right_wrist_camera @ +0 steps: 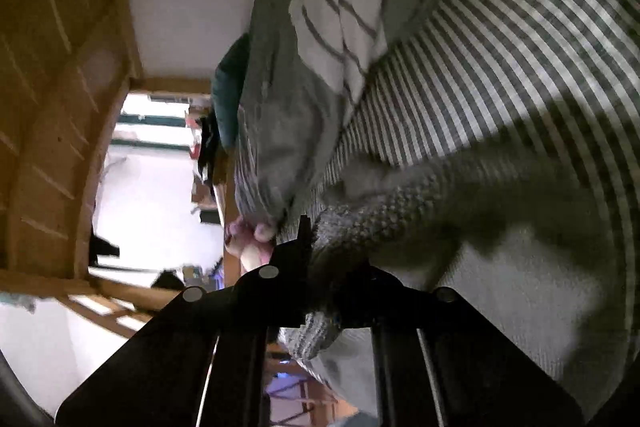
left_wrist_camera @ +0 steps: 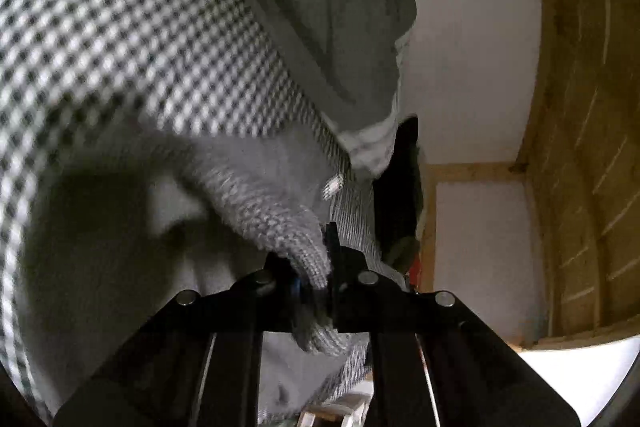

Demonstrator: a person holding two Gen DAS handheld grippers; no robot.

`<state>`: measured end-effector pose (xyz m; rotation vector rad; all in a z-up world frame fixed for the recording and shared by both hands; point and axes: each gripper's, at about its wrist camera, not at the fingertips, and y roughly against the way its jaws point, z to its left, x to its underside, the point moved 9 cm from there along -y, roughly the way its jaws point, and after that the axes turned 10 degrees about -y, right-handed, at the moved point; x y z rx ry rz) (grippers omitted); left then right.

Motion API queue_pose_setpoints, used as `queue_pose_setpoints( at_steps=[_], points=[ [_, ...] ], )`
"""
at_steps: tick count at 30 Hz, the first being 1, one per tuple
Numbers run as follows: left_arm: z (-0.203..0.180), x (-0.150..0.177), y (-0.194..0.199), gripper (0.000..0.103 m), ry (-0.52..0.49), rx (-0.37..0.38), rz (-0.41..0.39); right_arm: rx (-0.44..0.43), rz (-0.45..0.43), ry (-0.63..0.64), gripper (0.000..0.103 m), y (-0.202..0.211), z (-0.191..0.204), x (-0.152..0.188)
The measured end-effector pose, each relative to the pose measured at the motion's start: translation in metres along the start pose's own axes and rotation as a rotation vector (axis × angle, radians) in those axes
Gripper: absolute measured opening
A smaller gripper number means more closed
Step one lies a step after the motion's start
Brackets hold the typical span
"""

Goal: Fold large clothes

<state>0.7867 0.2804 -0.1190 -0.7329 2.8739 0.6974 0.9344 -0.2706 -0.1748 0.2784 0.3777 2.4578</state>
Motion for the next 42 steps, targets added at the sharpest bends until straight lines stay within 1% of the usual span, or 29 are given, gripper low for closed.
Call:
queue_pose_setpoints(
  at_steps=[3, 5, 7, 8, 9, 10, 11, 13, 14, 16, 17, 19, 20, 23, 25, 26, 28, 29, 30, 31, 32, 33, 34, 35, 36, 37, 39, 40, 42],
  points=[
    [0.012, -0.050, -0.001, 0.009, 0.052, -0.007, -0.081, 0.028, -0.038, -0.054, 0.009, -0.023, 0.003, -0.048],
    [0.027, -0.079, -0.006, 0.009, 0.103, -0.020, -0.113, 0.086, -0.047, -0.110, 0.009, -0.042, -0.009, -0.078],
    [0.048, -0.096, -0.016, 0.012, 0.171, -0.019, -0.106, 0.170, -0.035, -0.168, 0.018, -0.057, -0.030, -0.096],
    [0.062, -0.101, -0.025, 0.023, 0.219, -0.023, -0.077, 0.202, -0.018, -0.197, 0.025, -0.064, -0.040, -0.103],
    [0.074, -0.104, -0.033, 0.034, 0.259, -0.011, -0.056, 0.206, -0.012, -0.207, 0.053, -0.066, -0.044, -0.107],
    [0.079, -0.106, -0.035, 0.057, 0.276, 0.002, -0.055, 0.201, -0.058, -0.196, 0.080, -0.060, -0.044, -0.117],
    [0.084, -0.112, -0.034, 0.078, 0.277, 0.008, -0.076, 0.204, -0.132, -0.168, 0.088, -0.046, -0.041, -0.128],
    [0.086, -0.128, -0.016, 0.098, 0.226, -0.026, -0.172, 0.193, -0.210, -0.133, 0.096, -0.019, -0.032, -0.146],
    [0.083, -0.138, 0.001, 0.098, 0.183, -0.050, -0.220, 0.224, -0.222, -0.109, 0.097, -0.006, -0.028, -0.150],
    [0.071, -0.143, 0.018, 0.098, 0.113, -0.076, -0.231, 0.303, -0.198, 0.017, 0.097, 0.010, -0.014, -0.142],
    [0.056, -0.139, 0.027, 0.098, 0.038, -0.105, -0.217, 0.367, -0.167, 0.097, 0.097, 0.012, -0.007, -0.130],
    [0.027, -0.111, 0.029, 0.098, -0.124, -0.190, -0.120, 0.466, -0.112, 0.248, 0.098, 0.010, 0.004, -0.098],
    [0.005, -0.084, 0.025, 0.098, -0.230, -0.227, -0.065, 0.514, -0.085, 0.348, 0.099, 0.007, 0.010, -0.078],
    [-0.038, 0.013, -0.005, 0.098, -0.490, -0.315, 0.096, 0.689, 0.050, 0.661, 0.099, -0.027, 0.018, 0.024],
    [-0.041, 0.078, -0.034, 0.098, -0.637, -0.449, 0.197, 0.743, 0.145, 0.739, 0.099, -0.047, 0.002, 0.073],
    [-0.035, 0.095, -0.043, 0.098, -0.659, -0.486, 0.231, 0.792, 0.202, 0.765, 0.099, -0.060, -0.016, 0.097],
    [-0.005, 0.120, -0.060, 0.098, -0.669, -0.611, 0.321, 0.927, 0.247, 0.807, 0.099, -0.066, -0.053, 0.110],
    [0.007, 0.122, -0.059, 0.098, -0.699, -0.651, 0.325, 0.998, 0.232, 0.845, 0.099, -0.059, -0.071, 0.104],
    [0.013, 0.121, -0.055, 0.098, -0.722, -0.646, 0.329, 1.007, 0.219, 0.845, 0.099, -0.051, -0.078, 0.096],
    [0.015, 0.118, -0.048, 0.095, -0.711, -0.630, 0.322, 0.965, 0.201, 0.789, 0.099, -0.036, -0.081, 0.085],
    [0.015, 0.108, -0.028, 0.086, -0.642, -0.604, 0.281, 0.960, 0.140, 0.723, 0.095, -0.013, -0.080, 0.069],
    [0.016, 0.106, -0.011, 0.085, -0.612, -0.628, 0.241, 0.950, 0.080, 0.671, 0.070, 0.008, -0.075, 0.057],
    [0.011, 0.098, 0.014, 0.087, -0.605, -0.688, 0.164, 0.966, 0.018, 0.631, 0.071, 0.029, -0.071, 0.050],
    [0.004, 0.097, 0.034, 0.090, -0.617, -0.717, 0.107, 0.991, -0.059, 0.621, 0.079, 0.051, -0.064, 0.047],
    [-0.003, 0.102, 0.044, 0.095, -0.625, -0.695, 0.084, 0.973, -0.088, 0.636, 0.094, 0.059, -0.057, 0.053],
    [-0.007, 0.108, 0.048, 0.097, -0.629, -0.677, 0.075, 0.922, -0.083, 0.658, 0.098, 0.060, -0.048, 0.067],
    [-0.004, 0.132, 0.041, 0.097, -0.693, -0.721, 0.108, 0.894, -0.013, 0.714, 0.100, 0.044, -0.048, 0.102],
    [0.001, 0.143, 0.021, 0.097, -0.716, -0.750, 0.133, 0.917, 0.033, 0.780, 0.100, 0.029, -0.054, 0.122],
    [0.029, 0.158, 0.006, 0.097, -0.743, -0.818, 0.179, 1.043, 0.092, 0.872, 0.099, 0.006, -0.081, 0.141]
  ],
)
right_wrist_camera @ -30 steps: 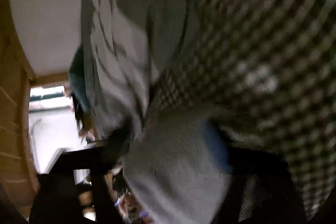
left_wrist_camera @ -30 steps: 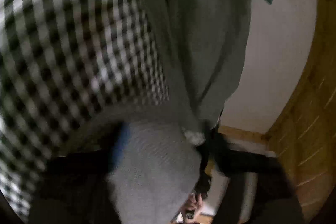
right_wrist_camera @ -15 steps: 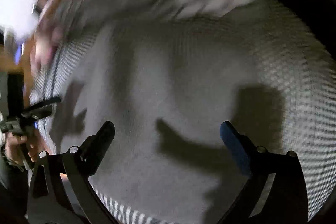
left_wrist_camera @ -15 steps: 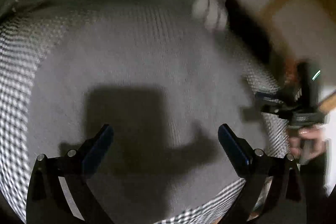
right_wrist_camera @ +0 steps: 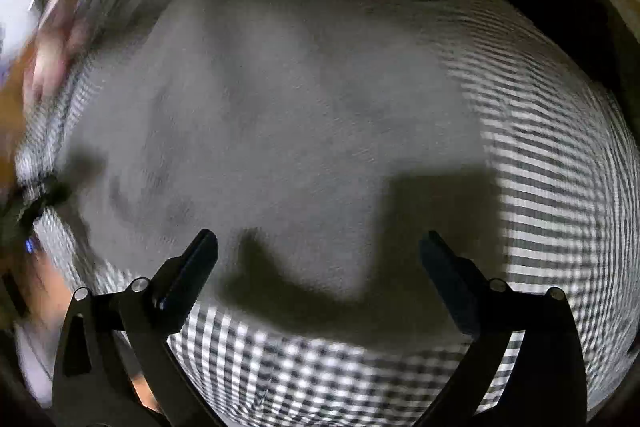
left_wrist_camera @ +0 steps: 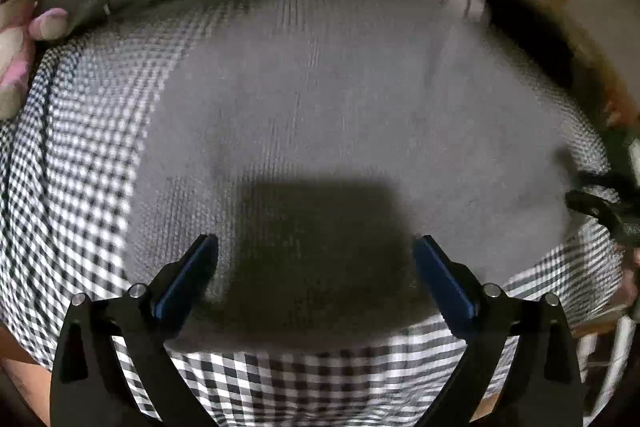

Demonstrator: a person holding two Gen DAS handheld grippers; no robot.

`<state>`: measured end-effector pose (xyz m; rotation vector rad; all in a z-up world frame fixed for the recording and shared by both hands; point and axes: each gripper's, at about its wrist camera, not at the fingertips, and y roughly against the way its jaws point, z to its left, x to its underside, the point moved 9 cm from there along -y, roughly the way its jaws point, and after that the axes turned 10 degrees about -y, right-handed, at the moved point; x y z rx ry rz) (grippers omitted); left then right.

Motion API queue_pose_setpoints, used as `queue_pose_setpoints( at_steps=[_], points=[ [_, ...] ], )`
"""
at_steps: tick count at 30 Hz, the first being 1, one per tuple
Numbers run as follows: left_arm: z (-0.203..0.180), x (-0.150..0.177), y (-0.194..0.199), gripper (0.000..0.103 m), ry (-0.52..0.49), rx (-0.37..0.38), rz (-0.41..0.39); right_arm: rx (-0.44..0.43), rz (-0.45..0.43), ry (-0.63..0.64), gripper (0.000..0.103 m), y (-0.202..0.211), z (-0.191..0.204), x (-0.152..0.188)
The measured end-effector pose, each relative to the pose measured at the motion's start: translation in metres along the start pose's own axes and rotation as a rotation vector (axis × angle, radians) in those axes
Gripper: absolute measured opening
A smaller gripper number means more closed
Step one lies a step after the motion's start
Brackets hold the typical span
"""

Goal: Fold large clothes

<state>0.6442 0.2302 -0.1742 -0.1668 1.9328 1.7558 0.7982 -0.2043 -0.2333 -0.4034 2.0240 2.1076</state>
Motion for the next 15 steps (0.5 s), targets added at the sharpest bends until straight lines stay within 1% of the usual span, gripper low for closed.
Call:
queue_pose_setpoints(
  at_steps=[1, 2, 3, 4, 5, 7, 9, 10, 11, 12, 13, 14, 15],
  points=[
    [-0.001, 0.005, -0.003, 0.098, -0.009, -0.006, -0.025, 0.045, 0.004, 0.024, 0.099, -0.010, -0.004, 0.008],
    [0.003, 0.011, 0.000, 0.098, -0.005, 0.010, -0.051, 0.019, -0.018, -0.003, 0.099, -0.009, -0.012, 0.011],
    [0.009, 0.017, 0.004, 0.098, 0.023, 0.025, -0.046, 0.004, -0.024, -0.040, 0.099, -0.009, -0.018, 0.010],
    [0.013, 0.023, 0.008, 0.098, 0.042, 0.033, -0.045, -0.006, -0.021, -0.083, 0.099, -0.006, -0.032, 0.013],
    [0.019, 0.028, 0.013, 0.098, 0.044, 0.020, -0.040, -0.037, -0.012, -0.121, 0.100, -0.003, -0.044, 0.017],
    [0.030, 0.036, 0.023, 0.098, 0.057, -0.029, -0.027, -0.064, -0.008, -0.177, 0.099, 0.004, -0.056, 0.019],
    [0.024, 0.032, 0.034, 0.098, 0.049, -0.017, -0.061, -0.052, -0.051, -0.189, 0.100, 0.019, -0.051, 0.013],
    [0.013, 0.029, 0.038, 0.098, 0.011, -0.011, -0.089, -0.105, -0.081, -0.181, 0.100, 0.028, -0.038, 0.009],
    [0.006, 0.027, 0.034, 0.098, -0.011, -0.016, -0.087, -0.150, -0.086, -0.169, 0.100, 0.029, -0.024, 0.007],
    [0.002, 0.031, 0.024, 0.098, -0.032, -0.038, -0.058, -0.137, -0.069, -0.146, 0.100, 0.022, -0.016, 0.007],
    [0.004, 0.037, 0.012, 0.098, -0.038, -0.062, -0.028, -0.106, -0.050, -0.123, 0.100, 0.013, -0.011, 0.008],
    [0.007, 0.040, 0.006, 0.098, -0.029, -0.061, -0.022, -0.077, -0.038, -0.107, 0.100, 0.003, -0.014, 0.011],
    [0.014, 0.045, 0.004, 0.098, -0.003, -0.041, -0.026, -0.082, -0.042, -0.111, 0.100, 0.000, -0.020, 0.011]
  ],
)
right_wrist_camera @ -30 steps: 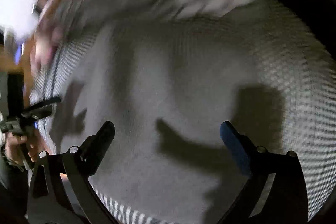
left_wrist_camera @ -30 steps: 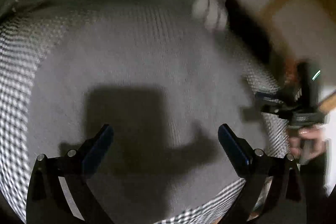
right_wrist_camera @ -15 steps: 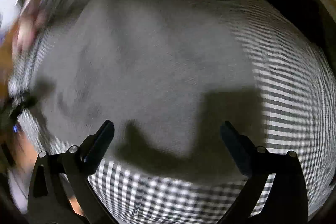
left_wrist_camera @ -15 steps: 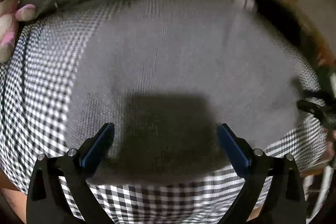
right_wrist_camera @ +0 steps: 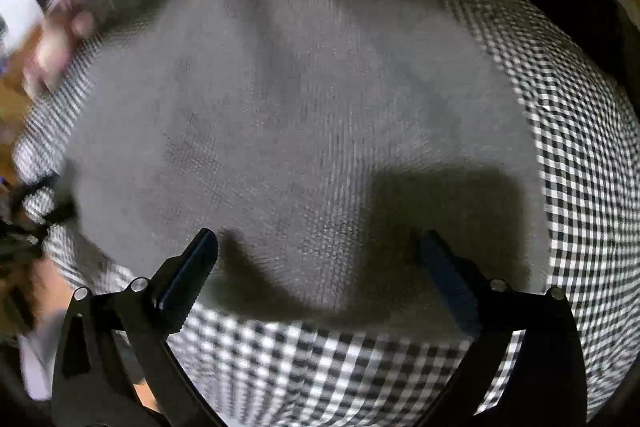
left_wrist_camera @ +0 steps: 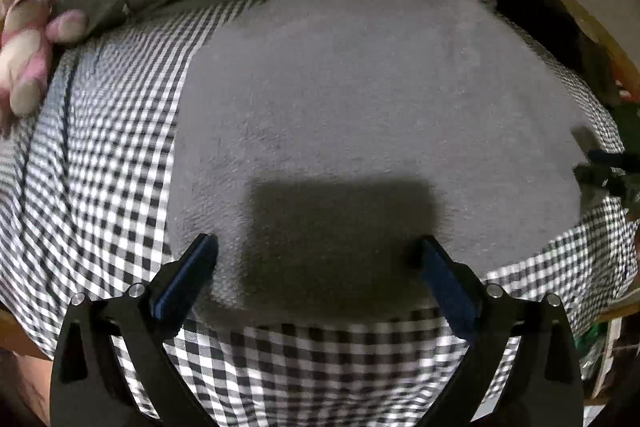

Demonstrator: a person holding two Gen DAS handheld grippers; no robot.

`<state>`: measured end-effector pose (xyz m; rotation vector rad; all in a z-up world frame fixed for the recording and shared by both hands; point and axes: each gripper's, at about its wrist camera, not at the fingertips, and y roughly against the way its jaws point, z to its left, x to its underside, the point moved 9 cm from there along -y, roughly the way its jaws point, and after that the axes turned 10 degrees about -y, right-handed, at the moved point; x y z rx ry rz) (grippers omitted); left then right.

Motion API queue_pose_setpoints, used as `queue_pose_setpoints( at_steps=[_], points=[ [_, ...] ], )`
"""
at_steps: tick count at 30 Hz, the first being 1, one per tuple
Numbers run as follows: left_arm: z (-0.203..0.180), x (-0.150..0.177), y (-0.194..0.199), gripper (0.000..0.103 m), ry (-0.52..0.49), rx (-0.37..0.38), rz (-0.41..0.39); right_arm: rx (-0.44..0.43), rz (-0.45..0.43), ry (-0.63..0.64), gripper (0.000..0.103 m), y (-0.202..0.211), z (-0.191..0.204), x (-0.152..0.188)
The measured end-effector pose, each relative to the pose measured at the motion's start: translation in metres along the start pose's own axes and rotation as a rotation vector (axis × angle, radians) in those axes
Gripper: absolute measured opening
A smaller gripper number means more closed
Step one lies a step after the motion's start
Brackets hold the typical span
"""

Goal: Fold large clothes

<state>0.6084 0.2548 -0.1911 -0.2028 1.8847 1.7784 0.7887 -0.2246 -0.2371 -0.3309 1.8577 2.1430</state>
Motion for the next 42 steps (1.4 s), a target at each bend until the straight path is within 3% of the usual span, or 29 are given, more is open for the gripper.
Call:
queue_pose_setpoints(
  at_steps=[4, 6, 9, 13, 16, 18, 20, 22, 24, 26, 28, 29, 30, 31, 33, 37, 42],
  points=[
    [0.027, 0.027, -0.004, 0.099, 0.127, 0.093, 0.048, 0.031, -0.049, -0.108, 0.099, 0.008, -0.050, 0.009],
    [0.025, 0.036, -0.007, 0.099, 0.191, 0.164, 0.045, -0.015, -0.056, -0.143, 0.099, 0.012, -0.064, 0.017],
    [0.011, 0.035, 0.009, 0.099, 0.155, 0.139, 0.001, -0.016, -0.126, -0.169, 0.099, 0.035, -0.057, 0.027],
    [-0.022, 0.027, 0.047, 0.099, 0.177, 0.187, -0.127, -0.282, -0.180, -0.403, 0.100, 0.069, -0.063, 0.051],
    [-0.002, 0.051, 0.067, 0.099, 0.374, 0.327, -0.178, -0.387, -0.167, -0.492, 0.100, 0.069, -0.058, 0.076],
    [0.001, 0.068, 0.069, 0.098, 0.621, 0.532, -0.198, -0.419, -0.154, -0.532, 0.100, 0.060, -0.054, 0.088],
    [-0.007, 0.086, 0.067, 0.098, 0.764, 0.630, -0.170, -0.472, -0.131, -0.583, 0.100, 0.051, -0.053, 0.100],
    [-0.021, 0.090, 0.071, 0.098, 0.782, 0.658, -0.177, -0.527, -0.108, -0.631, 0.100, 0.039, -0.046, 0.102],
    [-0.030, 0.062, 0.077, 0.098, 0.677, 0.607, -0.219, -0.606, -0.090, -0.698, 0.100, 0.031, -0.039, 0.102],
    [-0.037, 0.026, 0.081, 0.098, 0.524, 0.496, -0.252, -0.654, -0.091, -0.758, 0.100, 0.021, -0.041, 0.094],
    [-0.017, -0.024, 0.065, 0.099, 0.363, 0.318, -0.273, -0.740, -0.101, -0.859, 0.100, 0.020, -0.049, 0.091],
    [-0.011, -0.042, 0.057, 0.099, 0.268, 0.176, -0.268, -0.769, -0.102, -0.893, 0.100, 0.020, -0.052, 0.089],
    [-0.005, -0.053, 0.038, 0.099, 0.188, 0.055, -0.212, -0.812, -0.101, -0.940, 0.100, 0.019, -0.055, 0.085],
    [-0.004, -0.057, 0.016, 0.099, 0.148, 0.010, -0.135, -0.832, -0.094, -0.979, 0.100, 0.016, -0.058, 0.083],
    [-0.007, -0.051, -0.022, 0.099, 0.144, 0.099, -0.016, -0.880, -0.118, -1.076, 0.100, 0.016, -0.069, 0.079],
    [-0.023, -0.041, -0.037, 0.099, -0.023, -0.016, -0.053, -0.970, -0.180, -1.164, 0.100, 0.015, -0.077, 0.062],
    [-0.011, -0.038, -0.034, 0.099, 0.010, -0.030, -0.111, -0.868, -0.214, -1.221, 0.100, 0.011, -0.082, 0.056]
  ],
)
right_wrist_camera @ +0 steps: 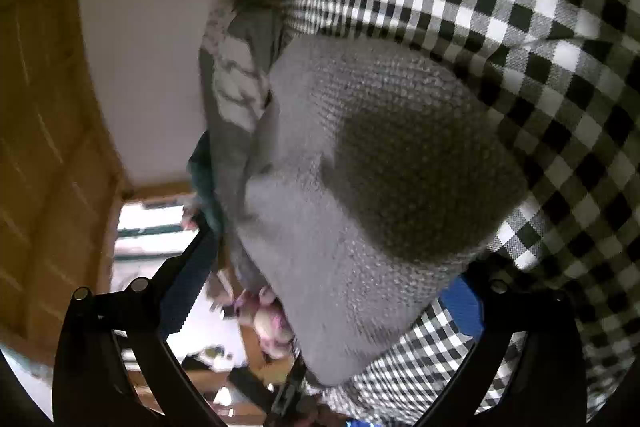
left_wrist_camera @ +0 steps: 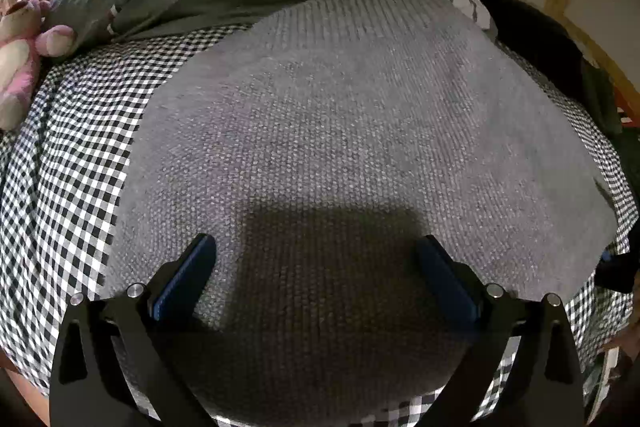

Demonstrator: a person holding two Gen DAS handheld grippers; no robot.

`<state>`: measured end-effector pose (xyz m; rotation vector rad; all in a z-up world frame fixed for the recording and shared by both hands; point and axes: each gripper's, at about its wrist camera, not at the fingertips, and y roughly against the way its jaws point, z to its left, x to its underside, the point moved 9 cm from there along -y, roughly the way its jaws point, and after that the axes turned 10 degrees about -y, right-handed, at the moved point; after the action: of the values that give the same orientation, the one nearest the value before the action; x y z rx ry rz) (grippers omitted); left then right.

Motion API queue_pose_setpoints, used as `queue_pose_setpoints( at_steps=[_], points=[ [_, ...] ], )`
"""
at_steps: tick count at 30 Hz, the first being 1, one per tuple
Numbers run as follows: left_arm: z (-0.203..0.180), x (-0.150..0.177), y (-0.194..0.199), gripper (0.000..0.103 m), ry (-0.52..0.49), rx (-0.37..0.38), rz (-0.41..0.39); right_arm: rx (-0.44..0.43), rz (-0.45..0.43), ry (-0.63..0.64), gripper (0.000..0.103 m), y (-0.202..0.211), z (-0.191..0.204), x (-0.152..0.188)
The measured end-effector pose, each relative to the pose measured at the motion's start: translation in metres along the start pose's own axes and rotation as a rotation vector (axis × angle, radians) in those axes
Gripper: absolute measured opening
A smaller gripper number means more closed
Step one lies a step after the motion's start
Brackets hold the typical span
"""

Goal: Fold large clothes

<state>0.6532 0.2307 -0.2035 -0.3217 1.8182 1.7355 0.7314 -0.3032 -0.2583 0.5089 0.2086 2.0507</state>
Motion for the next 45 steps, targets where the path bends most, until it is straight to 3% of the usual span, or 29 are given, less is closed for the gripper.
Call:
queue_pose_setpoints(
  at_steps=[2, 3, 4, 5, 6, 8, 10, 11, 12, 13, 14, 15, 17, 19, 23, 28, 32, 35, 40, 45],
  points=[
    [0.001, -0.006, -0.003, 0.099, -0.003, -0.016, -0.004, -0.059, -0.016, 0.036, 0.098, 0.003, 0.011, 0.009],
    [-0.001, -0.007, -0.005, 0.099, -0.003, -0.020, -0.006, -0.089, -0.005, 0.060, 0.088, 0.008, 0.018, 0.013],
    [-0.002, -0.010, -0.007, 0.099, -0.002, -0.018, -0.008, -0.122, 0.023, 0.102, 0.052, 0.010, 0.027, 0.020],
    [0.001, -0.011, -0.008, 0.099, -0.002, -0.016, -0.009, -0.147, 0.049, 0.118, 0.032, 0.010, 0.032, 0.022],
    [0.000, -0.010, -0.007, 0.099, 0.000, -0.013, -0.012, -0.174, 0.069, 0.129, 0.026, 0.012, 0.035, 0.025],
    [-0.006, -0.006, -0.002, 0.099, 0.000, -0.014, -0.016, -0.036, -0.015, 0.095, 0.028, 0.013, 0.014, 0.007],
    [-0.007, -0.004, -0.001, 0.099, 0.000, -0.026, -0.018, 0.022, -0.042, -0.040, 0.051, 0.007, -0.015, -0.010],
    [-0.007, -0.005, 0.000, 0.099, 0.002, -0.027, -0.020, 0.015, -0.028, -0.058, 0.051, 0.002, -0.017, -0.014],
    [-0.008, -0.006, 0.001, 0.099, 0.001, -0.029, -0.022, 0.012, -0.015, -0.041, 0.059, -0.001, -0.013, -0.015],
    [-0.008, -0.006, 0.001, 0.099, 0.000, -0.029, -0.025, -0.009, -0.003, -0.022, 0.082, -0.004, -0.005, -0.014],
    [-0.008, -0.006, 0.001, 0.099, -0.002, -0.029, -0.030, -0.066, 0.014, 0.005, 0.094, -0.007, 0.012, -0.011],
    [-0.008, -0.006, 0.001, 0.099, -0.004, -0.029, -0.031, -0.052, 0.011, 0.012, 0.100, -0.008, 0.016, -0.011],
    [-0.010, -0.008, -0.001, 0.099, -0.005, -0.030, -0.027, -0.040, -0.028, 0.029, 0.095, -0.008, 0.025, -0.012],
    [-0.010, -0.008, -0.001, 0.099, -0.004, -0.026, -0.023, 0.032, -0.050, 0.024, 0.030, -0.008, 0.011, -0.014],
    [-0.011, -0.009, -0.002, 0.098, -0.008, -0.024, -0.028, -0.098, -0.025, 0.008, 0.029, 0.000, 0.005, -0.013],
    [-0.011, -0.010, -0.003, 0.099, -0.016, -0.028, -0.036, -0.174, 0.009, 0.193, 0.028, 0.009, 0.053, 0.006],
    [-0.010, -0.009, -0.003, 0.099, -0.018, -0.031, -0.044, -0.224, 0.065, 0.433, 0.028, -0.002, 0.114, 0.041],
    [-0.010, -0.010, -0.005, 0.099, -0.024, -0.039, -0.056, -0.218, 0.131, 0.680, 0.028, -0.021, 0.165, 0.089],
    [-0.009, -0.011, -0.008, 0.099, -0.030, -0.047, -0.070, -0.221, 0.263, 0.960, 0.028, -0.057, 0.216, 0.168],
    [-0.006, -0.013, -0.001, 0.097, -0.037, -0.006, -0.092, -0.153, 0.465, 1.269, 0.028, -0.111, 0.222, 0.270]
  ],
)
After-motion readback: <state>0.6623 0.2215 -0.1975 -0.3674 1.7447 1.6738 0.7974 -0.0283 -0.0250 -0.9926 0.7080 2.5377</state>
